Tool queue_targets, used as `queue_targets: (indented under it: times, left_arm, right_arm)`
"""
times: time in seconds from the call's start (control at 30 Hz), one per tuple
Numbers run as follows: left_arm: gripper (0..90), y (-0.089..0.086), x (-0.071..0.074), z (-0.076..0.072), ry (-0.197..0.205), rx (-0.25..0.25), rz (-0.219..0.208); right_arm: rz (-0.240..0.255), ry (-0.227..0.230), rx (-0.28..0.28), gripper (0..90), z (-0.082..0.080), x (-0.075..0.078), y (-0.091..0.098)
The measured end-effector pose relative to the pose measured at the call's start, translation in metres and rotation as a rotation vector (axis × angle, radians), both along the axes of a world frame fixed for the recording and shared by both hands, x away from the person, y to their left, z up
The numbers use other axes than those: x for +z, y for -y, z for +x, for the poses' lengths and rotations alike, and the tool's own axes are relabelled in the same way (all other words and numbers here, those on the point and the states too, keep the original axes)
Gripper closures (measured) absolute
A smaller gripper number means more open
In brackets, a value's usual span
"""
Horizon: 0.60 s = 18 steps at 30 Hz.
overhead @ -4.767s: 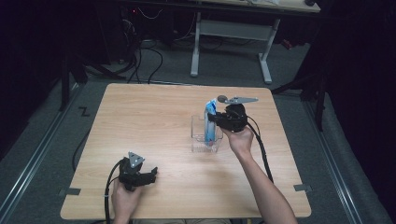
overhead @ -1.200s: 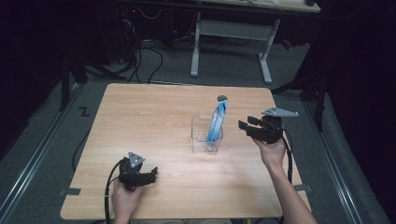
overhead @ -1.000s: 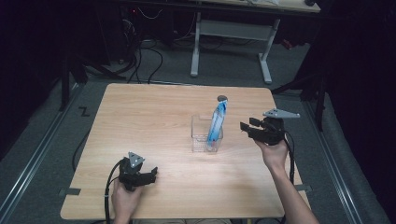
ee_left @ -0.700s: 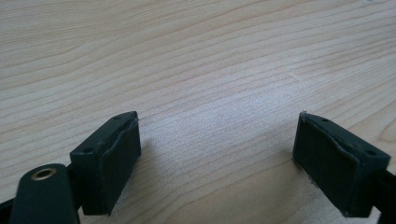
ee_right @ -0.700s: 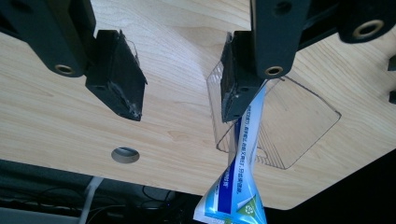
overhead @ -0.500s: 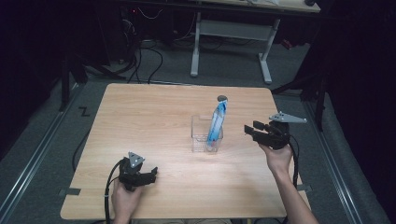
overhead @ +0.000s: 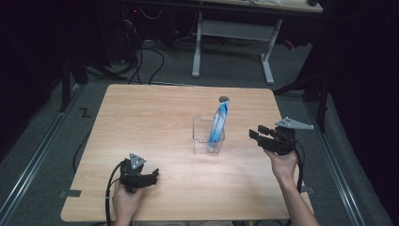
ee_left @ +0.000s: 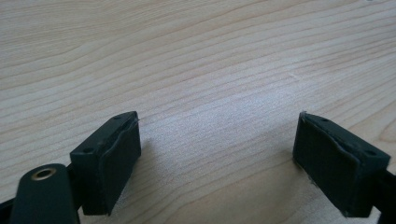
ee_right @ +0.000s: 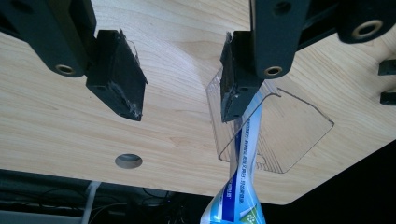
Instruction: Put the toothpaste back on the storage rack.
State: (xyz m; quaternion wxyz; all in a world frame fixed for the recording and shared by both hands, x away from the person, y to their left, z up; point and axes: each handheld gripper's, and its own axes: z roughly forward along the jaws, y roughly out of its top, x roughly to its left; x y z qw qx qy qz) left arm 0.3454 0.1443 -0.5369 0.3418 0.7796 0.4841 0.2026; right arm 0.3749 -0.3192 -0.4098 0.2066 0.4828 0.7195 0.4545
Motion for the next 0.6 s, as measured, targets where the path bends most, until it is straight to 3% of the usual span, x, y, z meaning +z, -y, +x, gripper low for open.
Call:
queue_targets:
  times: [0.6]
  left_arm:
    - [15.2,0.0,0.0,0.0,0.0,0.0,0.0]
  right_arm:
    - [0.006,-0.008,-0.026,50.5,-0.012,-0.012,0.008]
